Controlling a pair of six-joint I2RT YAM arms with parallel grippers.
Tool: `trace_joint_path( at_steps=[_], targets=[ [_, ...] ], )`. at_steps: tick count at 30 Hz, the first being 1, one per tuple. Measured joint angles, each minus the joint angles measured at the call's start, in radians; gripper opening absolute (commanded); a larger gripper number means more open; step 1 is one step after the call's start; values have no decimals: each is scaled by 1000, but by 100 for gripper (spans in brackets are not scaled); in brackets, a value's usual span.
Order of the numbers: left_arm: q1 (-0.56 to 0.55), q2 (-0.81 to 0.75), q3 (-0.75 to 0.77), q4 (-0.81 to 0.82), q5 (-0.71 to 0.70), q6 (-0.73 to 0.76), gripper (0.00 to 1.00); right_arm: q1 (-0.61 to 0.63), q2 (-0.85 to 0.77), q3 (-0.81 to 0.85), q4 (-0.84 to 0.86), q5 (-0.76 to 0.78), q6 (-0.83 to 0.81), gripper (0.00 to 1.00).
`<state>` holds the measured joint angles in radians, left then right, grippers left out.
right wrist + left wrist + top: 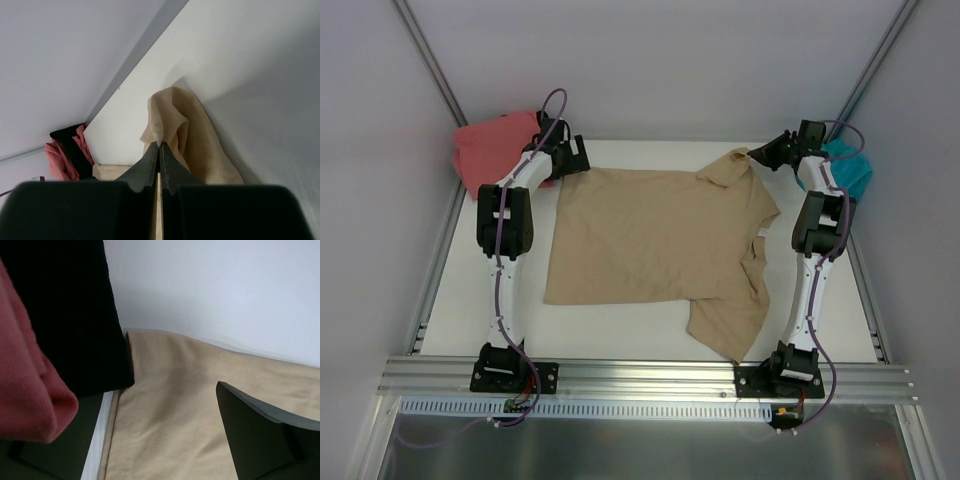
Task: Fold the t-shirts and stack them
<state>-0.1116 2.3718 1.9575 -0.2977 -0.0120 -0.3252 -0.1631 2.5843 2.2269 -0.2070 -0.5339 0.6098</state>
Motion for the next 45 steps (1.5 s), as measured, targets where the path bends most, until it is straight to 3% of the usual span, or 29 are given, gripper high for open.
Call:
trace_joint_path(
  at_steps=[11, 24, 26, 30, 32, 40, 43, 45],
  targets=[
    [2, 86, 143, -95, 14, 3, 98, -10, -6, 0, -1, -2, 0, 1],
    [14, 116, 195, -98, 155, -34, 95, -10, -6, 0, -1, -2, 1, 1],
    [15, 118, 195, -93, 171, -39, 90, -10, -6, 0, -1, -1, 1, 0],
    [14, 130, 200, -69, 207, -60, 64, -10, -7, 0, -1, -1, 2, 0],
    [14, 136, 200, -67, 224, -70, 58, -10, -7, 0, -1, -1, 2, 0],
    [14, 142, 195, -45, 246, -79, 52, -10, -10, 0, -1, 0, 2, 0],
    [14, 138, 172, -8, 241, -78, 46, -10, -12, 0, -1, 1, 2, 1],
    [14, 122, 135, 26, 227, -77, 21, -8, -14, 0, -1, 2, 2, 1]
  ],
)
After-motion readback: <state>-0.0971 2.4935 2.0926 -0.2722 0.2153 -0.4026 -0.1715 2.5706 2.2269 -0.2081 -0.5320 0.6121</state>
